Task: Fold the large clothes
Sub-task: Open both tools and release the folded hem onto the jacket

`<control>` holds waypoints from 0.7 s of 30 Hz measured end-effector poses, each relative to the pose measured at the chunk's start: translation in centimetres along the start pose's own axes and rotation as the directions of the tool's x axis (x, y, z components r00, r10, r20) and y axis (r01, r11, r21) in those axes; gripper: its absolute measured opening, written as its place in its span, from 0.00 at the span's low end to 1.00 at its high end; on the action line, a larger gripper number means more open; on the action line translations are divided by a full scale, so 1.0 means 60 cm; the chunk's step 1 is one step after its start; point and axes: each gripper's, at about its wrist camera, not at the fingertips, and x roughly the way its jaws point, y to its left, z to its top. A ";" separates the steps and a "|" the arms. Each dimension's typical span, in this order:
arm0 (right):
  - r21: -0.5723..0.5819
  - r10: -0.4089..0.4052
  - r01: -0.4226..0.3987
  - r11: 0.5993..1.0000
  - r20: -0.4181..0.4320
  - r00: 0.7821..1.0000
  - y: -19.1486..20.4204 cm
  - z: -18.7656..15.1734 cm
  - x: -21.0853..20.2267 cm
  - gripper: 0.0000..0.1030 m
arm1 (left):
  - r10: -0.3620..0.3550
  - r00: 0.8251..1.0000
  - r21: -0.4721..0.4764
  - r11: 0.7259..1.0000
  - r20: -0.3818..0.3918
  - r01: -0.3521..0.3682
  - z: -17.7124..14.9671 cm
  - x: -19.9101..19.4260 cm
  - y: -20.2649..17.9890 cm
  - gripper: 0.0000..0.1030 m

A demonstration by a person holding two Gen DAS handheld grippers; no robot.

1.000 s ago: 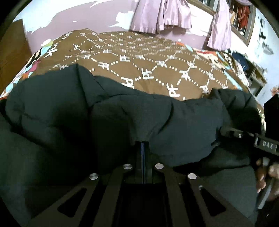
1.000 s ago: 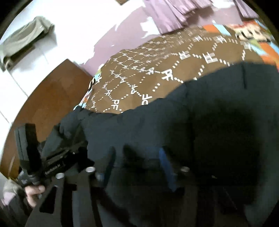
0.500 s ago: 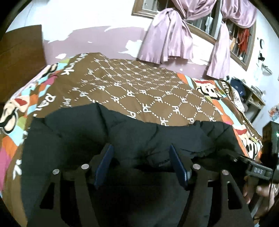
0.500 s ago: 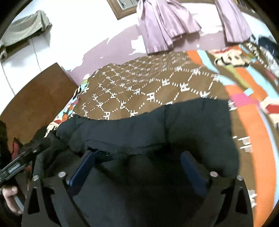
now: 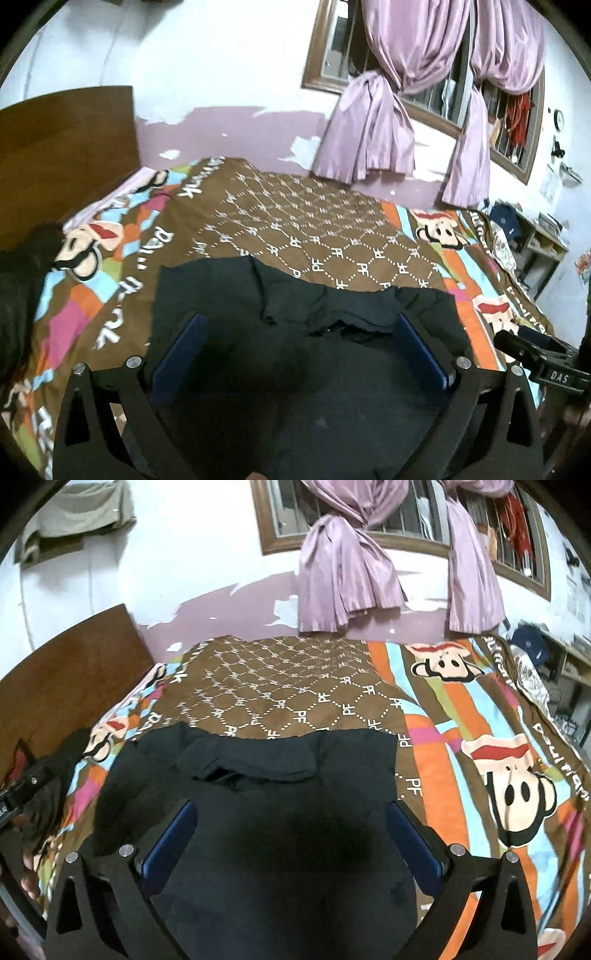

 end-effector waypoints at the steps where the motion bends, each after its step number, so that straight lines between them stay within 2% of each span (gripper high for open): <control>1: -0.010 0.003 -0.003 1.000 -0.002 1.000 0.005 -0.003 -0.014 1.00 | -0.001 1.000 -0.001 1.000 0.006 0.001 -0.002 -0.020 -0.001 0.98; 8: -0.112 0.023 -0.025 0.993 -0.016 1.000 0.049 -0.055 -0.119 1.00 | -0.016 1.000 0.033 0.999 -0.027 0.017 -0.034 -0.140 -0.021 0.98; 13: -0.184 0.016 -0.020 0.983 -0.021 1.000 0.075 -0.090 -0.164 1.00 | -0.021 0.998 0.056 0.998 -0.057 0.024 -0.073 -0.217 -0.031 0.98; 21: -0.203 0.024 -0.026 0.979 -0.010 1.000 0.090 -0.142 -0.217 1.00 | -0.016 0.999 0.065 0.998 -0.050 0.020 -0.129 -0.305 -0.023 0.98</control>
